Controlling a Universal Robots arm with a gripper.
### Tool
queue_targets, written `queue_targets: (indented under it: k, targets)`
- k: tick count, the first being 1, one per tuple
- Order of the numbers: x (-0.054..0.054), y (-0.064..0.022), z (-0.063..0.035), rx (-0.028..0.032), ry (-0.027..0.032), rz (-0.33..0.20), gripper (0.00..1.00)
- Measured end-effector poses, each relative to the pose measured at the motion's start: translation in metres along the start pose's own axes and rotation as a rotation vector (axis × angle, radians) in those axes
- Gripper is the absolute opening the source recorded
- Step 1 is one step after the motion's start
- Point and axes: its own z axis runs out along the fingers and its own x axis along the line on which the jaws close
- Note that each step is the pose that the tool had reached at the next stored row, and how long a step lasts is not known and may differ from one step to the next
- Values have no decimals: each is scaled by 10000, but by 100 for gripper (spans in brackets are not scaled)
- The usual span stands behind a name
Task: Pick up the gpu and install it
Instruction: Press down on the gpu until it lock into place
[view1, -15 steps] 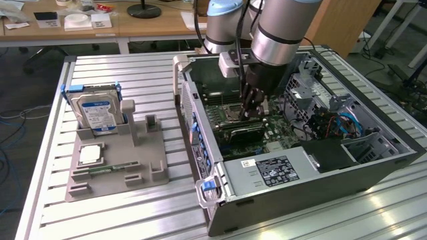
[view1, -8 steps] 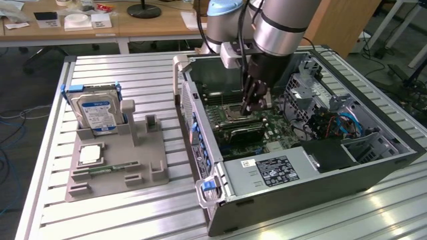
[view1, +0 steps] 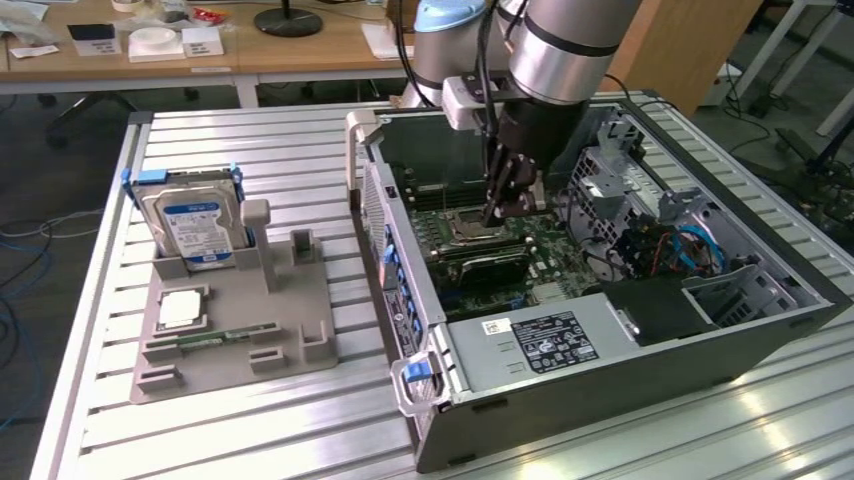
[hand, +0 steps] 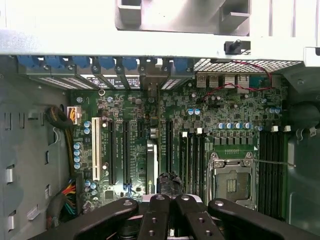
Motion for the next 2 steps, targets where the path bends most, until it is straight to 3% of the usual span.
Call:
queue_targets:
  k: [2]
  targets:
    - [0, 0, 0, 0, 0, 0, 11]
